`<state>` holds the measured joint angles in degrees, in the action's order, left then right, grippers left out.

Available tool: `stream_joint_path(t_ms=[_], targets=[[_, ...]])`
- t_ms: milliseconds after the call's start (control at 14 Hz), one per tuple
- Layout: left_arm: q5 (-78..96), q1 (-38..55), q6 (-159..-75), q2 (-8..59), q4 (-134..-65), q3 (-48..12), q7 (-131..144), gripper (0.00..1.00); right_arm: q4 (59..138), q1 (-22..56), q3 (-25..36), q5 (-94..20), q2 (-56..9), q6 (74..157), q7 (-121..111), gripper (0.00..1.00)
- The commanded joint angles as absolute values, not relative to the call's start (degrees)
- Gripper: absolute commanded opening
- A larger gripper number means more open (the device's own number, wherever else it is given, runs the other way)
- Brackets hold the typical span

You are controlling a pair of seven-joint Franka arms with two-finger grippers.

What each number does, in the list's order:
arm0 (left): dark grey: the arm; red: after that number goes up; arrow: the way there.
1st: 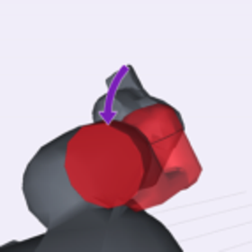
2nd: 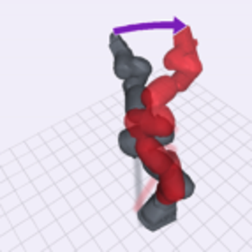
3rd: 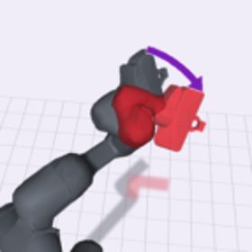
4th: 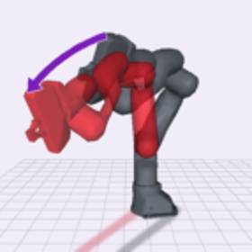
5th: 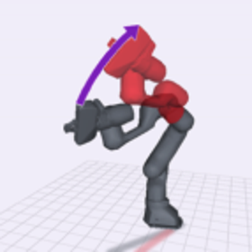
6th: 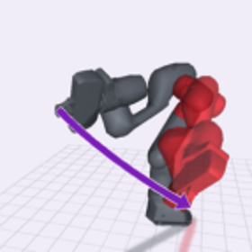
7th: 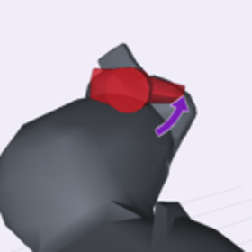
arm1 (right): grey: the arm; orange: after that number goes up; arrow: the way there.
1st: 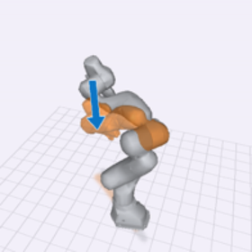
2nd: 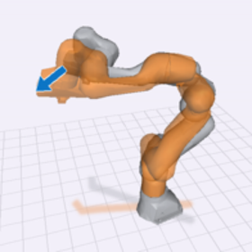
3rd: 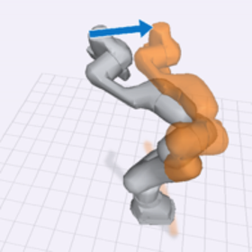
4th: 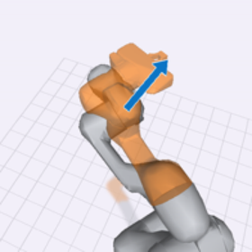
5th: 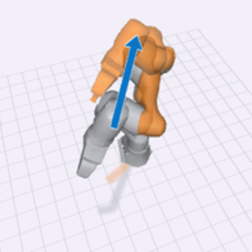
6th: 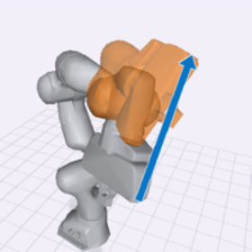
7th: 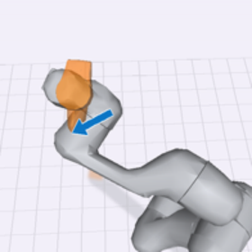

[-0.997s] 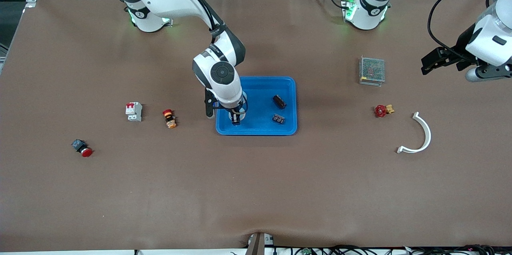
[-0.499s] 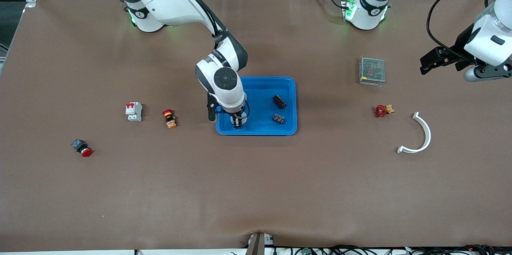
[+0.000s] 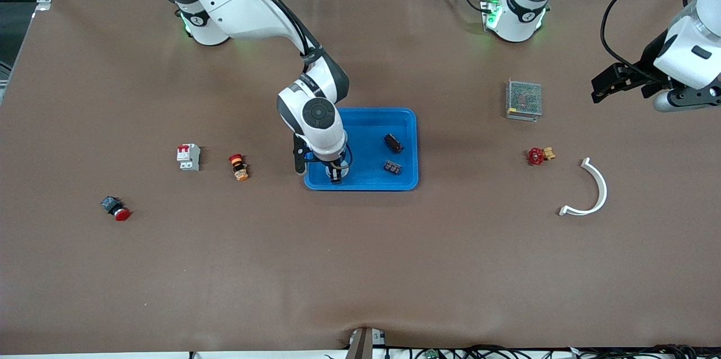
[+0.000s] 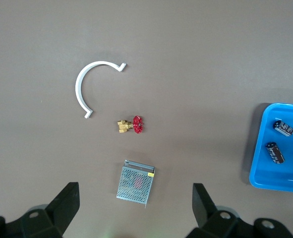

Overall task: Place electrolytic capacitor and blue bell in tray
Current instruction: 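Lower the second bell into the tray beside the first with the right gripper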

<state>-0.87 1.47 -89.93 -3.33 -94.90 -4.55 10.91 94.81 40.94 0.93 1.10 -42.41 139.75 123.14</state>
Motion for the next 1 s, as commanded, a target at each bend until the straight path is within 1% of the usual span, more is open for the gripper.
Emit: stream_joint_path(t_ms=[0, 356, 499, 641, 855, 926], targets=[[0.0, 1.2, -88.6, -4.4, -94.8, -4.6, 9.8, 1.0, 93.4, 40.7, 0.7, 5.9, -43.2, 139.7, 123.5, 1.0], [0.0, 1.1, -88.4, -4.6, -94.9, -4.6, 9.7, 1.0, 93.3, 39.9, 0.2, 5.4, -42.5, 138.7, 120.0, 1.0], [0.0, 1.1, -88.4, -4.6, -94.9, -4.6, 9.8, 1.0, 91.3, 39.9, 0.1, 5.1, -42.3, 135.5, 119.8, 1.0], [0.0, 1.1, -88.4, -4.6, -94.9, -4.6, 9.8, 1.0, 88.8, 39.6, -0.5, 3.9, -42.2, 130.5, 117.9, 1.0], [0.0, 1.1, -88.4, -4.6, -94.9, -4.6, 9.7, 1.0, 88.0, 39.5, -0.6, 0.2, -40.6, 129.3, 114.4, 1.0], [0.0, 1.1, -88.5, -4.5, -94.9, -4.5, 9.8, 1.0, 87.9, 38.9, -0.6, -0.3, -40.2, 127.6, 113.1, 1.0]])
